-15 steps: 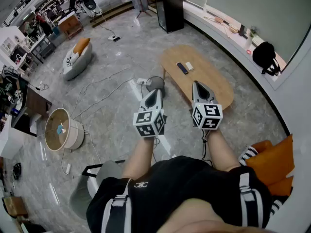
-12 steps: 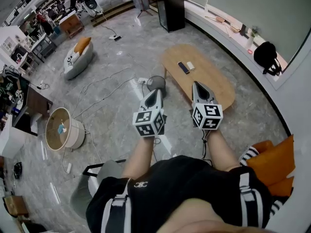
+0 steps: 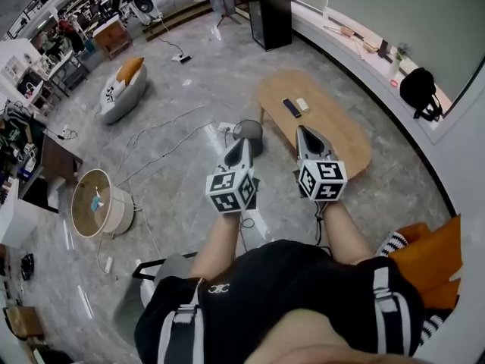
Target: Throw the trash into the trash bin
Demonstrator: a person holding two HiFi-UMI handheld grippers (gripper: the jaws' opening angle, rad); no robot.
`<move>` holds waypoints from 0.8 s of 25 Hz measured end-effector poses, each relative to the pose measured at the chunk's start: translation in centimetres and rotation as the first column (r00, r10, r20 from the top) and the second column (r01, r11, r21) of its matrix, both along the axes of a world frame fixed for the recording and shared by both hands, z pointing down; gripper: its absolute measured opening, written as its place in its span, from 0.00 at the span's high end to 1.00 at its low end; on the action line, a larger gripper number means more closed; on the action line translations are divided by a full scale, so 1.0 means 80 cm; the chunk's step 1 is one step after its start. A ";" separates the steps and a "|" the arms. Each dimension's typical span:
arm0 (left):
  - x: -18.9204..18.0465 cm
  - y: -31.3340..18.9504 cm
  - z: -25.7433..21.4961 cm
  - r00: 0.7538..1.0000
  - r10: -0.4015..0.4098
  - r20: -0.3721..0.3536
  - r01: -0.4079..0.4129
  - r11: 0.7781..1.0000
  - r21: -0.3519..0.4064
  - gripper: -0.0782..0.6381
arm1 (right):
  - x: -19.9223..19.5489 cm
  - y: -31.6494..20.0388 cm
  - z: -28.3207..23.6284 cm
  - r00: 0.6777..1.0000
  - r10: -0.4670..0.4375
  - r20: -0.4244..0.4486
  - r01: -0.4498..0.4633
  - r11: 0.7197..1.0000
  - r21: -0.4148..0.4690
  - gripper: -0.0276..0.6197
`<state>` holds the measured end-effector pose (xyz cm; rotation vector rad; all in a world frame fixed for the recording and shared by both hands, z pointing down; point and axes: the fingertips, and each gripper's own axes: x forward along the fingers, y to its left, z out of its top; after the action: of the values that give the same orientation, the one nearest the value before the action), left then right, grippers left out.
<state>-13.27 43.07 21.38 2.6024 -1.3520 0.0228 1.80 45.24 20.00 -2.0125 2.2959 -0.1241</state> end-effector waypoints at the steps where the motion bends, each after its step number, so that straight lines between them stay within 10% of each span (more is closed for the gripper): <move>1: -0.004 -0.004 0.001 1.000 -0.001 -0.006 0.001 1.000 -0.004 0.87 | -0.007 -0.005 0.000 1.000 -0.002 -0.005 0.002 1.000 0.000 0.94; 20: -0.107 -0.072 0.038 1.000 0.017 0.016 -0.017 0.999 -0.037 0.87 | -0.101 -0.084 0.024 1.000 -0.003 -0.012 0.003 1.000 -0.026 0.94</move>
<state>-21.82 37.33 24.42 2.5888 -1.3222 0.0705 -6.28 38.49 21.89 -2.0283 2.3165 -0.1432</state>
